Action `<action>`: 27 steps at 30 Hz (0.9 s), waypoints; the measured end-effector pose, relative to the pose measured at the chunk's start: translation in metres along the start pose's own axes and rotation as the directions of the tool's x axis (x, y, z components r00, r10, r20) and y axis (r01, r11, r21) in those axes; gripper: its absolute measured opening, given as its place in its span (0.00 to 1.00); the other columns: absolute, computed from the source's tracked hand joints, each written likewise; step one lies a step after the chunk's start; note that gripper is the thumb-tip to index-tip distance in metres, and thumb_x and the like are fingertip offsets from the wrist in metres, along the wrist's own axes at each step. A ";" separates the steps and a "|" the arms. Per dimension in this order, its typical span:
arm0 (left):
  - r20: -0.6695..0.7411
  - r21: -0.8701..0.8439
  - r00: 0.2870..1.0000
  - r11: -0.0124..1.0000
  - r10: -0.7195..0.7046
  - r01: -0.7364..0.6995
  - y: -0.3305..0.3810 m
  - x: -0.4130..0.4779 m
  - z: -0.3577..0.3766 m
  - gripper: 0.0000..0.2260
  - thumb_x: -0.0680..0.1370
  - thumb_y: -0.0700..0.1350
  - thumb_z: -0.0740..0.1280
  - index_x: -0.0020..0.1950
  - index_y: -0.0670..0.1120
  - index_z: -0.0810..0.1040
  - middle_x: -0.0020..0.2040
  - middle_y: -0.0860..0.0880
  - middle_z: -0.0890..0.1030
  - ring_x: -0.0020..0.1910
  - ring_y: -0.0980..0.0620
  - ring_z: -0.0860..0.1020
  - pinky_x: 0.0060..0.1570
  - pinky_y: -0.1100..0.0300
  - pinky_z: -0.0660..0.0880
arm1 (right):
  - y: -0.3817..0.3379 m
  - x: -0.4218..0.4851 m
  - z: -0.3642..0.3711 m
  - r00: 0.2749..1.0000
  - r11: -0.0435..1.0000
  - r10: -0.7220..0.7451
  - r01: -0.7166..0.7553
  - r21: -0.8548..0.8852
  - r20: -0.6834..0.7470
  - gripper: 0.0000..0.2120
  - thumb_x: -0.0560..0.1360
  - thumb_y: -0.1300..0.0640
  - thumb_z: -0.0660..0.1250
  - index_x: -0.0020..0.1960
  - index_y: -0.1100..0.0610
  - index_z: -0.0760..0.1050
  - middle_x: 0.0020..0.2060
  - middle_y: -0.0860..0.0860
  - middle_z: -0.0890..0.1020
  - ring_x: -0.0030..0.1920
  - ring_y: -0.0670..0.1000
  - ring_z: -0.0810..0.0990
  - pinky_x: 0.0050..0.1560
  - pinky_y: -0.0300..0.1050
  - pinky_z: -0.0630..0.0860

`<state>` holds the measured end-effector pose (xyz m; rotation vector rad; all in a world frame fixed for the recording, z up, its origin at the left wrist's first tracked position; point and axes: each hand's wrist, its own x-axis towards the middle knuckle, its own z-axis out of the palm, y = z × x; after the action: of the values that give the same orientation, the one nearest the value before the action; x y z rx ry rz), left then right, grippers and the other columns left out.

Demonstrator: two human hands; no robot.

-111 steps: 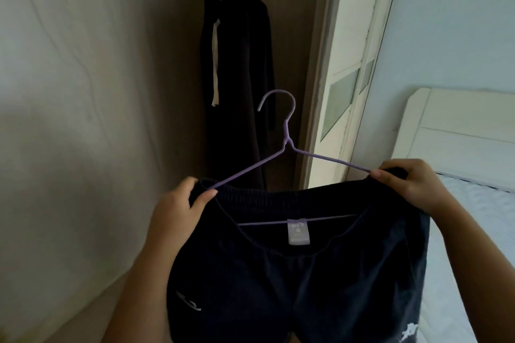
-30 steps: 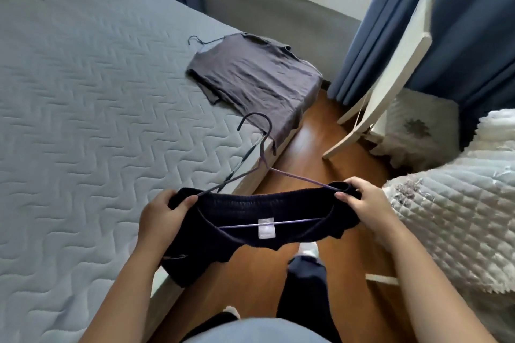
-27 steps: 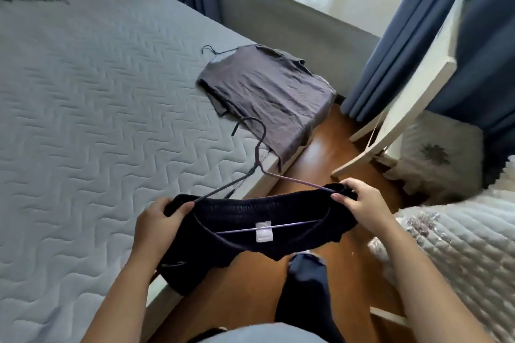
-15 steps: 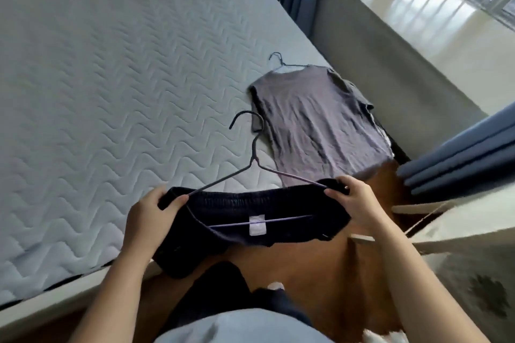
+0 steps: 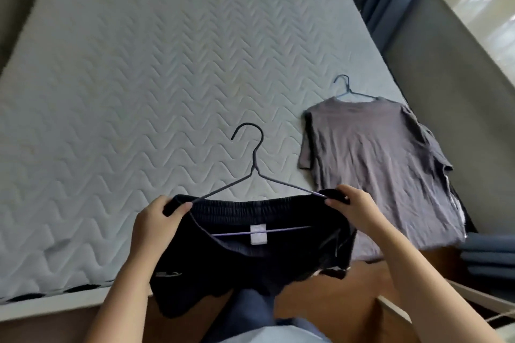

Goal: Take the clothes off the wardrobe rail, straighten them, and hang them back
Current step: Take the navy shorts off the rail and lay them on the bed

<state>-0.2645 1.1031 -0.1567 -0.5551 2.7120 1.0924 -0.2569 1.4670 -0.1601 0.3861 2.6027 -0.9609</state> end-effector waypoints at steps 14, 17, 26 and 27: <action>0.099 0.279 0.991 0.958 -0.090 0.059 0.020 0.228 0.079 0.18 0.76 0.56 0.61 0.50 0.41 0.73 0.47 0.44 0.79 0.47 0.42 0.76 0.47 0.51 0.72 | -0.020 0.240 0.031 0.993 0.992 0.066 -0.077 0.102 0.102 0.05 0.73 0.57 0.68 0.43 0.56 0.73 0.37 0.51 0.76 0.42 0.53 0.74 0.38 0.43 0.66; 0.089 0.336 0.993 0.941 -0.073 0.039 0.021 0.282 0.106 0.18 0.76 0.56 0.60 0.52 0.41 0.72 0.50 0.42 0.80 0.50 0.40 0.76 0.50 0.50 0.72 | -0.013 0.293 0.045 0.993 0.992 0.074 -0.083 0.098 0.090 0.07 0.73 0.57 0.68 0.47 0.60 0.75 0.39 0.53 0.77 0.43 0.53 0.74 0.42 0.42 0.65; 0.079 0.391 0.992 0.919 -0.097 0.059 0.000 0.422 0.192 0.20 0.77 0.57 0.59 0.57 0.41 0.71 0.55 0.40 0.79 0.54 0.38 0.76 0.56 0.48 0.71 | 0.002 0.439 0.087 0.994 0.994 0.091 -0.094 0.058 0.053 0.09 0.74 0.56 0.66 0.49 0.62 0.75 0.40 0.54 0.76 0.43 0.53 0.73 0.42 0.42 0.64; 0.083 0.403 0.991 0.913 -0.108 0.066 -0.004 0.432 0.200 0.20 0.77 0.56 0.59 0.58 0.41 0.71 0.56 0.40 0.78 0.55 0.38 0.75 0.55 0.49 0.71 | 0.005 0.450 0.094 0.992 0.993 0.105 -0.108 0.047 0.065 0.11 0.74 0.56 0.66 0.51 0.63 0.75 0.41 0.54 0.77 0.44 0.54 0.74 0.43 0.43 0.66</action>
<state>-0.6567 1.1194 -0.4268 -0.5259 2.6787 0.5020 -0.6426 1.4683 -0.4113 0.4949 2.4787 -0.9872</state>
